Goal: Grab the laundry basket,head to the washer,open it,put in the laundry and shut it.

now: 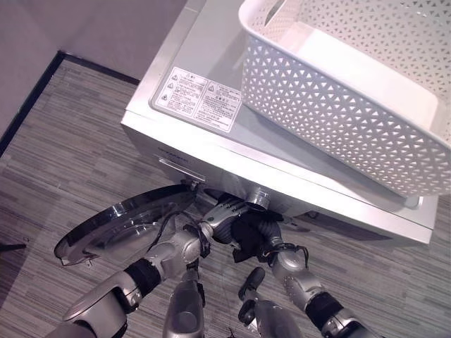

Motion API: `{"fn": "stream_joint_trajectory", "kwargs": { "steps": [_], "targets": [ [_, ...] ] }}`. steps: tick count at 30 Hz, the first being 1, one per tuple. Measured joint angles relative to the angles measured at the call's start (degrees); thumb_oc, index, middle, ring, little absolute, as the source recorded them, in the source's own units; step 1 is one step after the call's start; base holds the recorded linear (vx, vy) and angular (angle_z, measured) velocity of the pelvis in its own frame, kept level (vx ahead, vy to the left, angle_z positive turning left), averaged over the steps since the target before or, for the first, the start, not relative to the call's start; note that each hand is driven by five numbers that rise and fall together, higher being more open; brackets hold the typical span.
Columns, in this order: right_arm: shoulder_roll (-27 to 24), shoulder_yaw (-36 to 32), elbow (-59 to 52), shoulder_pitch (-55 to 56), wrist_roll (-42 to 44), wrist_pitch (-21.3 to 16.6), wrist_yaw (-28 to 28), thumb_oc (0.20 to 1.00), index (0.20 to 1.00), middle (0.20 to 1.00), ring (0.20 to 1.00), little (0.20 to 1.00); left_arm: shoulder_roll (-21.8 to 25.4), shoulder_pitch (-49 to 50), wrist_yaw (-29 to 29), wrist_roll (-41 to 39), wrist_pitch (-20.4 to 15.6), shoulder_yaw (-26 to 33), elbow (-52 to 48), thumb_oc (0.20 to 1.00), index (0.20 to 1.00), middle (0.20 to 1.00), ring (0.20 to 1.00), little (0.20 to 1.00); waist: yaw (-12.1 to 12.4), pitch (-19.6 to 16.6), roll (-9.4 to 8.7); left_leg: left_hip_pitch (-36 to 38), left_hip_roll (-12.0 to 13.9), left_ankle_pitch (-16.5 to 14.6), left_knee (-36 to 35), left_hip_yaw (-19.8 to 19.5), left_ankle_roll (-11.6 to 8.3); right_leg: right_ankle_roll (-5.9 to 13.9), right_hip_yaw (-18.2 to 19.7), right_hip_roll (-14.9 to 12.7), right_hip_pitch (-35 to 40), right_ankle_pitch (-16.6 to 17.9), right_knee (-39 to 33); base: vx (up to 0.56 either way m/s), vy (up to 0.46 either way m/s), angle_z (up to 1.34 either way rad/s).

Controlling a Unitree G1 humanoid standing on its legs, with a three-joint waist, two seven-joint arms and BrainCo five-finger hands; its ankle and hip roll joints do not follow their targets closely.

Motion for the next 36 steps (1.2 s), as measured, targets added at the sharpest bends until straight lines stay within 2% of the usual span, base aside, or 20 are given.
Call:
{"fn": "stream_joint_trajectory", "kwargs": {
  "steps": [4, 9, 11, 12, 13, 21, 22, 23, 24, 30, 36],
  "targets": [
    [0.16, 0.18, 0.00, 0.10, 3.13, -0.11, -0.12, 0.200, 0.200, 0.200, 0.200, 0.200, -1.26, -0.76, 0.19, 1.10, 0.45, -0.38, 1.06, 1.000, 1.000, 1.000, 1.000, 1.000, -0.13, 0.78, -0.85, -0.59, 0.05, 0.00, 0.16, -0.05, 0.00, -0.18, -0.12, 0.05, -0.36, 0.14, 0.00, 0.00, 0.000, 0.01],
    [0.38, 0.47, -0.08, 0.15, 4.45, -0.12, -0.08, 0.200, 0.200, 0.200, 0.200, 0.200, -1.10, -0.88, 0.09, 1.07, 0.41, -1.03, 1.76, 1.000, 1.000, 1.000, 1.000, 1.000, -0.19, 0.88, -1.05, -0.75, 0.11, 0.02, 0.29, -0.02, 0.01, -0.33, -0.03, 0.10, -0.49, 0.37, -0.01, 0.00, 0.000, 0.00],
    [0.44, 0.99, -0.65, 0.27, 7.04, -0.12, -0.07, 0.200, 0.200, 0.200, 0.200, 0.200, -2.74, -1.08, 0.32, 0.95, 0.50, -0.64, 3.98, 1.000, 1.000, 1.000, 1.000, 1.000, -0.11, 1.10, -1.49, -0.81, 0.15, 0.03, 0.29, -0.01, 0.01, -0.33, -0.04, 0.13, -0.53, 0.39, -0.01, 0.00, -0.031, 0.01],
    [0.42, 1.07, -1.25, 0.55, 7.82, -0.12, -0.05, 0.200, 0.200, 0.200, 0.200, 0.200, -3.32, -0.97, 0.48, 0.89, 0.54, -0.04, 4.48, 0.950, 0.950, 0.950, 0.950, 0.950, -0.10, 1.13, -1.56, -0.89, 0.15, 0.03, 0.29, -0.03, 0.01, -0.32, -0.06, 0.14, -0.59, 0.39, -0.01, 0.00, 0.000, 0.00],
    [0.44, 1.04, -2.88, 1.01, 8.85, -0.21, 0.02, 0.200, 0.200, 0.200, 0.200, 0.200, -4.51, -0.84, 0.78, 0.47, 1.44, 1.12, 5.34, 0.200, 0.200, 0.200, 0.200, 0.200, -0.08, 1.35, -1.99, -1.00, 0.17, 0.03, 0.33, -0.02, 0.01, -0.33, -0.08, 0.13, -0.70, 0.40, -0.01, 0.00, 0.000, 0.00],
    [0.06, 0.97, -6.97, 1.39, 16.05, -1.99, 1.24, 0.200, 0.200, 0.200, 0.200, 0.200, -7.08, -0.64, 2.77, -7.66, 4.26, 5.35, 7.19, 0.200, 0.200, 0.200, 0.200, 0.200, -1.16, 2.00, -3.67, -1.74, 0.25, 0.02, 0.43, 0.07, 0.01, -0.38, -0.07, 0.17, -1.44, 0.47, -0.01, 0.00, -0.016, 0.00],
    [0.03, 1.01, -6.96, 1.33, 16.58, -2.05, 1.41, 0.388, 0.388, 0.388, 0.388, 0.388, -7.06, -0.60, 2.76, -8.20, 4.38, 5.33, 7.19, 0.200, 0.200, 0.200, 0.200, 0.200, -1.18, 1.99, -3.67, -1.74, 0.25, 0.02, 0.43, 0.12, 0.01, -0.38, -0.04, 0.17, -1.46, 0.47, -0.01, 0.00, -0.031, -0.03],
    [-0.42, 1.01, -6.96, 1.40, 16.97, -2.14, 2.12, 0.523, 0.523, 0.523, 0.523, 0.523, -7.07, -0.45, 2.78, -8.88, 4.44, 5.43, 7.19, 0.200, 0.200, 0.200, 0.200, 0.200, -1.21, 1.97, -3.71, -1.74, 0.29, 0.02, 0.43, 0.14, 0.01, -0.38, -0.04, 0.21, -1.48, 0.47, -0.01, 0.01, -0.039, -0.02],
    [-0.37, 1.09, -6.97, 1.53, 16.98, -2.30, 2.78, 1.000, 1.000, 1.000, 1.000, 1.000, -7.06, -0.10, 2.81, -9.93, 4.66, 5.77, 7.32, 0.200, 0.200, 0.200, 0.200, 0.200, -1.24, 1.96, -3.80, -1.74, 0.34, 0.02, 0.42, 0.14, 0.00, -0.38, -0.04, 0.26, -1.50, 0.47, -0.01, 0.01, -0.037, -0.02],
    [-0.51, 1.02, -6.50, 4.24, 18.09, -2.63, 5.09, 1.000, 1.000, 1.000, 1.000, 1.000, -5.80, 3.87, 2.56, -15.52, 4.98, 7.18, 8.63, 0.200, 0.200, 0.200, 0.200, 0.200, -1.47, 2.03, -4.17, -1.74, 0.51, 0.01, 0.43, 0.20, -0.01, -0.39, 0.09, 0.37, -1.62, 0.47, -0.01, 0.01, -0.023, -0.01],
    [-0.25, 1.11, -4.32, 7.73, 17.35, -2.52, 7.19, 1.000, 1.000, 1.000, 1.000, 1.000, -5.60, 7.53, 2.11, -23.11, 5.19, 9.99, 11.25, 0.200, 0.200, 0.200, 0.200, 0.200, -1.55, 2.10, -5.79, -1.80, 0.56, 0.00, 0.47, 0.33, -0.03, -0.40, 0.19, 0.35, -1.74, 0.49, -0.01, 0.00, 0.000, 0.00]
  ]
}}
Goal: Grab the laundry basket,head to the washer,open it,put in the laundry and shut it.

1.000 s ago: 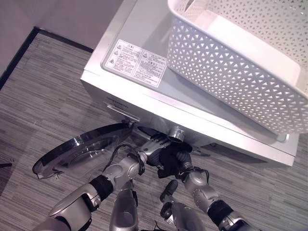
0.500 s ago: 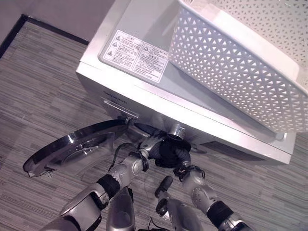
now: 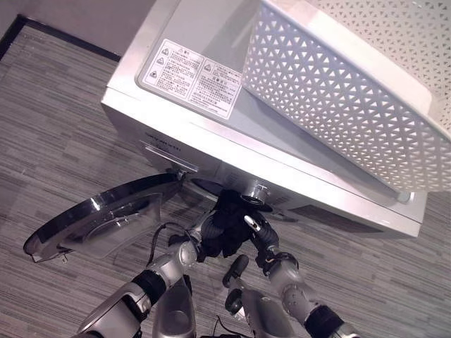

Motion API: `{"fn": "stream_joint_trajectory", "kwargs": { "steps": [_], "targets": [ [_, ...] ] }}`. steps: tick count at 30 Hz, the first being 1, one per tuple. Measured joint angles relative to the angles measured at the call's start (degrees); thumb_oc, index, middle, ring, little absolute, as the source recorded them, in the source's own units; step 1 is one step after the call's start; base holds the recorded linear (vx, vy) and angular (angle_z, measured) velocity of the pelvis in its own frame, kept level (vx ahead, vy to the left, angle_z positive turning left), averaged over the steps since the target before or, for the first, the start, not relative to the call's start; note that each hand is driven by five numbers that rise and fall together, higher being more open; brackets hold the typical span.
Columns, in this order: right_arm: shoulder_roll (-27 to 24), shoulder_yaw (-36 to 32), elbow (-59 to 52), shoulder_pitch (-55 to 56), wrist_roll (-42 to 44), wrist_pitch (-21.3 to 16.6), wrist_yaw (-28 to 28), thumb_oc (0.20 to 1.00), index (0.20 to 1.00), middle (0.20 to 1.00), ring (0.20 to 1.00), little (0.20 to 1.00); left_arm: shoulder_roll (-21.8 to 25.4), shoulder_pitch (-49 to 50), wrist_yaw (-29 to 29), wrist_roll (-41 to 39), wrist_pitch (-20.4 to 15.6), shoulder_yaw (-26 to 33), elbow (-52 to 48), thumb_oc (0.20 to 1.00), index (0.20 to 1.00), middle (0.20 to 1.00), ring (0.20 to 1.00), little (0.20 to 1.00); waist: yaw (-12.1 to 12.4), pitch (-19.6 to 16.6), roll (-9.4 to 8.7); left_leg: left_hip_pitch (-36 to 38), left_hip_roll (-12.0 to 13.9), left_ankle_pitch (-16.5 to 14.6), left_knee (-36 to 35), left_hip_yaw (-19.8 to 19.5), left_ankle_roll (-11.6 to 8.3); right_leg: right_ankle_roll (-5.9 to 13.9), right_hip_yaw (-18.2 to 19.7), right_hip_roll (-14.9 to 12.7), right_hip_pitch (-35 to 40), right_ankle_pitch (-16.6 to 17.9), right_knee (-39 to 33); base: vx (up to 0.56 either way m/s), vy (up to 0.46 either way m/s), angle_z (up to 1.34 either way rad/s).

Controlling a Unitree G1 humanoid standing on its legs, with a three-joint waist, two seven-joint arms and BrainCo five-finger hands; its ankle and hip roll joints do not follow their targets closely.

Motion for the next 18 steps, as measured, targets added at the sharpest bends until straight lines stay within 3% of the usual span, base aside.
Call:
{"fn": "stream_joint_trajectory", "kwargs": {
  "steps": [7, 14, 18],
  "targets": [
    [-1.64, 1.86, 12.80, 2.52, -12.71, 2.86, 0.32, 1.000, 1.000, 1.000, 1.000, 1.000, 0.13, 0.85, 0.55, -7.21, -0.17, 3.76, 4.44, 0.200, 0.200, 0.200, 0.200, 0.200, -0.09, 0.73, -1.76, -3.42, 0.55, -0.10, 1.81, -0.10, 0.10, -0.48, -0.05, 0.34, -2.62, 0.67, 0.00, -0.03, -0.012, -0.01],
    [0.90, -6.28, 31.95, 1.82, -27.92, 3.10, -5.04, 1.000, 1.000, 1.000, 1.000, 1.000, -0.70, -1.64, 3.63, -16.24, -1.21, 8.36, 5.24, 0.200, 0.200, 0.200, 0.200, 0.200, -1.09, 3.08, -2.43, -8.26, 1.30, -0.08, 4.23, -0.84, 0.10, -0.90, -0.39, 0.96, -5.95, 1.70, 0.00, -0.05, -0.036, 0.01],
    [-0.09, -7.42, 34.35, 0.29, -31.99, 3.78, -7.67, 1.000, 1.000, 1.000, 1.000, 1.000, -1.50, -5.92, 5.72, -21.34, -2.41, 9.43, 6.74, 0.200, 0.200, 0.200, 0.200, 0.200, -1.86, 5.03, -3.06, -12.63, 1.82, 0.08, 5.97, -2.44, -0.07, -1.19, -1.71, 1.53, -8.61, 2.05, -0.01, -0.05, -0.064, 0.14]
  ]
}}
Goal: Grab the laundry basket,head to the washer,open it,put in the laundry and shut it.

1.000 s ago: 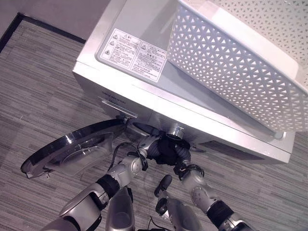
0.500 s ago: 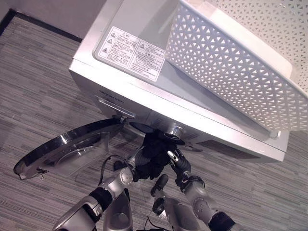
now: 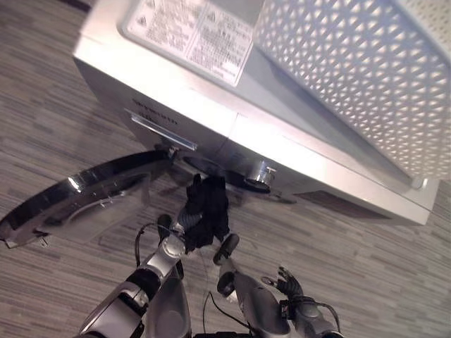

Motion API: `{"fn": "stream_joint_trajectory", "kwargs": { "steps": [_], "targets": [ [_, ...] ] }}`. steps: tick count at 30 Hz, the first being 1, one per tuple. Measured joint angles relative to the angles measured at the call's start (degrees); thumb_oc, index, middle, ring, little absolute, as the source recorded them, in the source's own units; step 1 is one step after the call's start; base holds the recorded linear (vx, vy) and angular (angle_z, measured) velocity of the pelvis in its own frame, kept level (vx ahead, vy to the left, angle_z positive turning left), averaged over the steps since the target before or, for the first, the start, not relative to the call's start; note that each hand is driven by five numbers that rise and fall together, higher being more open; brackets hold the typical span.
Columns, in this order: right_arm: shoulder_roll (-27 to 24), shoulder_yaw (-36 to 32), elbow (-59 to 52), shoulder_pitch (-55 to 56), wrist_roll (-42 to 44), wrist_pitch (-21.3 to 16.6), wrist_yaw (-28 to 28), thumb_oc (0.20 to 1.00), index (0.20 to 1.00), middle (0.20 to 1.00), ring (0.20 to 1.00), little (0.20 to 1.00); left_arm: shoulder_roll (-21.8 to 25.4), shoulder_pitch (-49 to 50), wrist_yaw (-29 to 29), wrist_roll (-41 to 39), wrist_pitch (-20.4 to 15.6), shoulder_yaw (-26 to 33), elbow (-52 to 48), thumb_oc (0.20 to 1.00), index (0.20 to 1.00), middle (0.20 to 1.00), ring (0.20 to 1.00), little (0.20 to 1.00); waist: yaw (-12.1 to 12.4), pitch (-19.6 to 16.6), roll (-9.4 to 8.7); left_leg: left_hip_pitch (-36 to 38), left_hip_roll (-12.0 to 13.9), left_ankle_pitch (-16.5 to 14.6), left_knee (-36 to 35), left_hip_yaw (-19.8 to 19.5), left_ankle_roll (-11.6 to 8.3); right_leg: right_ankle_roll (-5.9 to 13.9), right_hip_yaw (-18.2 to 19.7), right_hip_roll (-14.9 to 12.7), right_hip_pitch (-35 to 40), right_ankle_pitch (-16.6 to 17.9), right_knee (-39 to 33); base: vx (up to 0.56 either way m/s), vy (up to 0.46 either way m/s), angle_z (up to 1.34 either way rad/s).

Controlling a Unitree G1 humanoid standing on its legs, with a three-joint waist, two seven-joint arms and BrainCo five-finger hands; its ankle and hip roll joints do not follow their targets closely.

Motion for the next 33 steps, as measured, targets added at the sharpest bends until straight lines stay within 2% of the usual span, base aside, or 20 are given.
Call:
{"fn": "stream_joint_trajectory", "kwargs": {
  "steps": [2, 6, 9, 10, 12, 14, 16, 22, 33],
  "targets": [
    [-0.35, 0.60, -0.70, 0.06, -0.53, 0.10, -0.19, 1.000, 1.000, 1.000, 1.000, 1.000, -0.70, -1.35, 0.55, -2.24, -0.35, 0.38, 0.56, 0.200, 0.200, 0.200, 0.200, 0.200, -0.14, -0.01, -0.02, -1.15, 0.08, 0.32, 0.10, -0.42, 0.10, -0.12, -0.20, 0.23, -0.85, 0.09, 0.00, -0.04, -0.056, 0.11],
    [-2.70, 6.72, -8.62, -0.03, -2.32, -0.09, -1.07, 1.000, 1.000, 1.000, 1.000, 1.000, -1.90, -5.84, 2.49, -12.74, -2.78, 5.28, 3.05, 0.200, 0.200, 0.200, 0.200, 0.200, -1.55, -0.02, -0.05, -6.53, 0.96, 0.39, 1.92, -1.62, -0.02, -0.27, -0.97, 1.19, -4.77, 0.17, 0.01, -0.07, -0.090, 0.06],
    [-1.88, 9.61, -12.02, -1.72, -2.51, -0.11, -1.22, 1.000, 1.000, 1.000, 1.000, 1.000, -1.63, -8.60, 3.87, -19.27, -4.65, 8.67, 2.91, 0.200, 0.200, 0.200, 0.200, 0.200, -2.41, -0.04, -0.08, -11.28, 1.93, 0.36, 3.75, -2.65, -0.08, -0.89, -1.20, 2.16, -8.29, 0.60, 0.03, -0.03, -0.021, 0.01],
    [-0.24, 10.23, -12.61, -2.81, -2.73, 0.01, -1.25, 1.000, 1.000, 1.000, 1.000, 1.000, -1.05, -9.50, 4.16, -22.29, -5.08, 9.37, 2.82, 0.200, 0.200, 0.200, 0.200, 0.200, -3.09, -0.03, -0.08, -11.82, 2.30, 0.35, 4.25, -2.55, -0.09, -1.23, -1.14, 2.45, -8.75, 0.84, 0.04, -0.06, -0.043, -0.07],
    [0.21, 11.22, -14.14, -3.22, -2.69, -0.10, -1.36, 1.000, 1.000, 1.000, 1.000, 1.000, -1.59, -9.32, 4.45, -24.87, -5.57, 11.93, 1.85, 0.200, 0.200, 0.200, 0.200, 0.200, -3.58, -0.05, -0.12, -12.30, 2.80, -0.25, 5.42, -2.50, -0.30, -1.49, -0.85, 2.76, -8.94, 1.04, 0.04, -0.02, -0.042, -0.13],
    [0.23, 11.43, -15.90, -3.91, -2.70, -1.05, -1.36, 1.000, 1.000, 1.000, 1.000, 1.000, -3.48, -10.39, 5.23, -30.89, -8.72, 16.28, 0.12, 0.200, 0.200, 0.200, 0.200, 0.200, -3.85, -0.14, -0.24, -15.08, 3.96, -1.47, 8.16, -2.57, -0.44, -1.65, 0.16, 3.54, -10.63, 1.14, 0.04, 0.00, -0.041, -0.20],
    [-0.13, 11.48, -15.92, -4.29, -2.75, -1.09, -1.71, 1.000, 1.000, 1.000, 1.000, 1.000, -3.75, -11.59, 6.12, -33.14, -9.04, 17.07, 0.08, 0.200, 0.200, 0.200, 0.200, 0.200, -4.76, -0.15, -0.26, -16.36, 4.35, -1.50, 8.90, -2.66, -0.47, -1.83, 0.15, 3.93, -11.52, 1.26, 0.03, 0.00, -0.016, -0.07],
    [-0.90, 13.03, -14.06, -4.97, -5.74, -0.08, -3.69, 1.000, 1.000, 1.000, 1.000, 1.000, -5.60, -14.24, 7.22, -35.69, -9.87, 17.25, -1.40, 0.200, 0.200, 0.200, 0.200, 0.200, -5.87, -0.16, -0.26, -20.10, 4.69, -1.08, 9.44, -4.19, -0.83, -2.07, -0.35, 4.57, -14.41, 1.39, 0.03, 0.01, -0.024, 0.02],
    [-2.71, 16.38, -15.65, -9.52, -20.32, 2.18, -6.23, 1.000, 1.000, 1.000, 1.000, 1.000, -3.97, -19.12, 8.98, -35.71, -9.15, 17.38, 0.08, 0.200, 0.200, 0.200, 0.200, 0.200, -6.45, -0.16, -0.26, -20.39, 4.49, -1.09, 9.46, -4.32, -0.83, -2.21, -0.38, 4.43, -14.64, 1.49, 0.04, 0.00, 0.000, 0.00]
  ]
}}
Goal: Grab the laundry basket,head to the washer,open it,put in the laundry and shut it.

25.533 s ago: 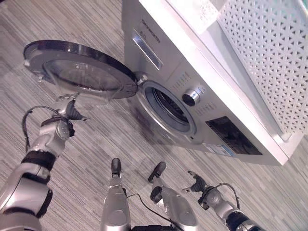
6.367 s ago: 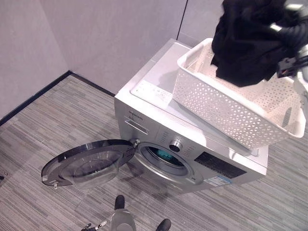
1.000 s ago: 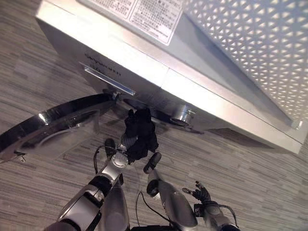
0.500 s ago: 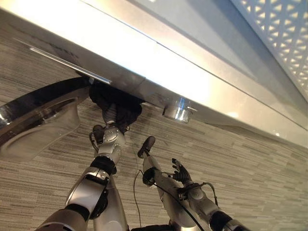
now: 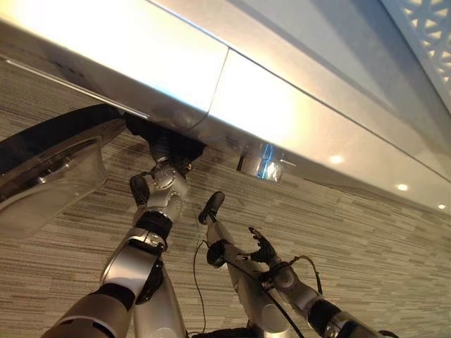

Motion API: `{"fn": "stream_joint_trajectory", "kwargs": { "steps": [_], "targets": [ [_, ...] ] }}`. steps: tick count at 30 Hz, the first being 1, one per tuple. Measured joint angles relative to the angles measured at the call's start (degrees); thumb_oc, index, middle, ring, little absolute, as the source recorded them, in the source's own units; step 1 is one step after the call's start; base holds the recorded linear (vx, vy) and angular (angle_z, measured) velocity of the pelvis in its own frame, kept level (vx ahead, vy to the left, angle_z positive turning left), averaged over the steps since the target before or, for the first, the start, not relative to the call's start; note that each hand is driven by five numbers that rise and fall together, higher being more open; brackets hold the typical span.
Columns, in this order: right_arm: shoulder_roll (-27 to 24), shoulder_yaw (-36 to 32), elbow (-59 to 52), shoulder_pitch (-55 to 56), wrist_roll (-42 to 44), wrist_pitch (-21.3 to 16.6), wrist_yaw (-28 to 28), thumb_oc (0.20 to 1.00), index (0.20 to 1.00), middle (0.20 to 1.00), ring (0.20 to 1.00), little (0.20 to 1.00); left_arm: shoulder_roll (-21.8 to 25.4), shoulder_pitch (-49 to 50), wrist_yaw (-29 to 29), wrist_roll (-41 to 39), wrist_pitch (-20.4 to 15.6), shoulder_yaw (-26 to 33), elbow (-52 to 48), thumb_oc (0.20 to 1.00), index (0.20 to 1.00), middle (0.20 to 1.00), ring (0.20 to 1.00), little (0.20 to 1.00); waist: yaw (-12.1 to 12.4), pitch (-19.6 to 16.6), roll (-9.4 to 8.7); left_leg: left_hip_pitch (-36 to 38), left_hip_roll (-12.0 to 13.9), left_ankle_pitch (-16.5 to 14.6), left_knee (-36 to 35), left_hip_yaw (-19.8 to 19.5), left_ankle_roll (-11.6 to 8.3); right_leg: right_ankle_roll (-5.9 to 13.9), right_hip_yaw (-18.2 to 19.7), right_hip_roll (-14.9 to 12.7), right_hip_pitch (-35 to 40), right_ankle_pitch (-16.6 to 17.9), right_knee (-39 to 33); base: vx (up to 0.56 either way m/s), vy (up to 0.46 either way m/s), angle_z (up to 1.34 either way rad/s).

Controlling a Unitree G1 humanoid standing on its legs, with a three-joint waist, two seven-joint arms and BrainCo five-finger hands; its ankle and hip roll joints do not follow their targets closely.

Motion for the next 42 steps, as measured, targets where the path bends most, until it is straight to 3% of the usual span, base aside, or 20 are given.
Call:
{"fn": "stream_joint_trajectory", "kwargs": {
  "steps": [8, 12, 14, 15, 20, 21, 23, 26, 28, 29, 30, 33, 36, 42],
  "targets": [
    [0.34, 3.04, 3.27, -2.97, 0.09, 0.94, 1.39, 1.000, 1.000, 1.000, 1.000, 1.000, -1.99, -3.71, 0.01, -0.55, 0.06, -0.97, -0.28, 0.200, 0.200, 0.200, 0.200, 0.200, -0.24, 0.00, 0.00, -1.23, -0.62, 0.10, 0.03, -0.84, 0.14, -0.01, -0.94, -0.31, -0.70, 0.00, 0.00, -0.01, 0.013, 0.05],
    [0.38, 3.73, 4.36, -4.16, 0.09, 1.08, 1.45, 1.000, 1.000, 1.000, 1.000, 1.000, -4.67, -10.42, 0.32, -6.76, -0.43, -1.94, -0.39, 0.200, 0.200, 0.200, 0.200, 0.200, -1.06, 0.00, 0.00, -1.72, -0.91, 0.18, 0.35, -1.20, 0.32, -0.09, -1.28, -0.60, -0.98, 0.08, 0.48, 0.00, 0.013, 0.05],
    [0.51, 3.78, 6.32, -5.53, 0.11, 1.40, 1.33, 1.000, 1.000, 1.000, 1.000, 1.000, -7.56, -17.36, 0.34, -12.28, -3.06, -1.92, -0.21, 0.200, 0.200, 0.200, 0.200, 0.200, -2.27, 0.01, 0.02, -1.49, -1.00, 0.22, 0.42, -1.25, 0.47, -0.22, -1.08, -0.99, -1.06, -0.12, 1.60, 0.02, 0.007, 0.01],
    [0.46, 3.93, 6.65, -5.98, 0.11, 1.69, 1.24, 1.000, 1.000, 1.000, 1.000, 1.000, -7.70, -18.21, -2.59, -13.24, -4.70, -1.87, 1.69, 0.200, 0.200, 0.200, 0.200, 0.200, -2.84, 0.01, 0.02, -1.47, -1.14, 0.24, 0.37, -1.25, 0.51, -0.23, -1.12, -1.12, -1.06, -0.12, 1.70, 0.04, 0.013, 0.02],
    [-1.45, 3.88, 4.27, -8.90, 0.14, 1.71, 0.43, 1.000, 1.000, 1.000, 1.000, 1.000, -7.44, -19.59, -1.12, -20.78, -8.86, 0.86, 2.29, 0.200, 0.200, 0.200, 0.200, 0.200, -5.24, 0.00, 0.02, -1.93, -1.52, 0.93, -0.32, -0.73, 1.29, -0.17, -0.64, -2.04, -2.48, -0.12, 2.91, 0.02, 0.062, -0.02],
    [-3.50, 3.47, -0.51, -8.66, 0.08, 1.76, 0.26, 1.000, 1.000, 1.000, 1.000, 1.000, -5.42, -20.46, -0.46, -20.52, -9.07, 0.86, 2.42, 1.000, 1.000, 1.000, 1.000, 1.000, -6.28, -0.12, -0.16, -2.44, -1.64, 1.14, -0.48, -0.48, 1.50, 0.04, 0.06, -2.27, -3.51, 0.01, 3.20, 0.01, 0.032, -0.11],
    [-5.41, 2.84, -3.47, -8.73, 0.06, 0.43, -0.14, 1.000, 1.000, 1.000, 1.000, 1.000, -1.96, -21.96, -0.12, -19.81, -9.20, 0.05, 1.91, 1.000, 1.000, 1.000, 1.000, 1.000, -7.01, -0.23, -0.31, -3.63, -1.55, 1.34, -0.46, 0.27, 1.70, 0.06, 0.52, -2.60, -5.23, 0.25, 3.64, 0.02, 0.002, -0.17],
    [-7.08, 0.55, -4.36, -7.65, 0.03, 0.60, 0.23, 1.000, 1.000, 1.000, 1.000, 1.000, 5.13, -26.11, -0.95, -15.78, -7.12, -7.72, 2.54, 1.000, 1.000, 1.000, 1.000, 1.000, -7.20, -0.11, -0.14, -5.99, -1.21, 1.71, 0.07, 0.15, 1.83, 0.00, 0.49, -2.37, -7.52, 0.63, 4.04, 0.02, -0.006, -0.06],
    [-7.22, -0.57, -2.99, -6.84, 0.04, 0.92, 0.66, 1.000, 1.000, 1.000, 1.000, 1.000, 9.33, -27.75, -3.05, -11.49, -3.13, -13.58, 3.13, 1.000, 1.000, 1.000, 1.000, 1.000, -6.51, 0.17, 0.29, -6.65, -1.31, 1.85, 0.21, -0.05, 1.72, -0.01, 0.15, -2.23, -7.87, 0.56, 4.10, 0.01, -0.034, 0.03],
    [-7.23, -1.04, -2.41, -6.10, 0.11, 1.37, 1.56, 1.000, 1.000, 1.000, 1.000, 1.000, 12.63, -27.72, -5.57, -5.07, 0.19, -21.86, 2.84, 1.000, 1.000, 1.000, 1.000, 1.000, -5.27, 0.46, 0.71, -6.43, -1.50, 1.88, 0.13, -0.14, 1.69, -0.08, 0.15, -2.27, -7.77, 0.37, 4.12, 0.00, -0.054, 0.05],
    [-7.15, -1.36, -1.72, -5.89, 0.14, 1.69, 1.79, 1.000, 1.000, 1.000, 1.000, 1.000, 13.53, -27.56, -6.74, -1.33, 1.89, -25.05, 2.68, 1.000, 1.000, 1.000, 1.000, 1.000, -4.32, 0.78, 1.18, -6.32, -1.56, 1.89, 0.11, -0.33, 1.68, -0.09, 0.09, -2.31, -7.63, 0.24, 4.18, 0.00, -0.072, 0.08],
    [-6.81, -1.22, -0.04, -6.38, 0.26, 2.06, 3.54, 1.000, 1.000, 1.000, 1.000, 1.000, 11.61, -27.00, -9.69, 10.75, 7.99, -27.75, 1.92, 1.000, 1.000, 1.000, 1.000, 1.000, -0.45, 1.87, 3.04, -6.09, -1.87, 2.37, -0.40, -1.45, 1.68, -0.26, -1.31, -2.84, -7.51, -1.22, 6.02, -0.02, -0.065, 0.17],
    [-4.26, -1.09, 0.37, -7.23, 1.26, 2.06, 4.38, 1.000, 1.000, 1.000, 1.000, 1.000, 9.51, -23.14, -11.33, 21.46, 12.34, -27.56, 1.67, 1.000, 1.000, 1.000, 1.000, 1.000, 0.75, 1.88, 3.07, -3.36, -2.40, 2.58, -0.94, -1.74, 1.76, -0.15, -2.14, -4.00, -5.56, -3.19, 8.69, -0.05, -0.031, 0.18],
    [-3.44, -0.21, 3.09, -8.74, 1.31, 2.19, 5.30, 1.000, 1.000, 1.000, 1.000, 1.000, 7.87, -15.58, -13.59, 30.97, 14.84, -27.57, -2.49, 1.000, 1.000, 1.000, 1.000, 1.000, 2.39, 1.63, 3.44, 0.23, -2.39, 2.52, -1.70, -1.40, 1.73, -0.12, -1.46, -4.47, -3.31, -4.56, 10.69, -0.07, -0.006, -0.01]
  ]
}}
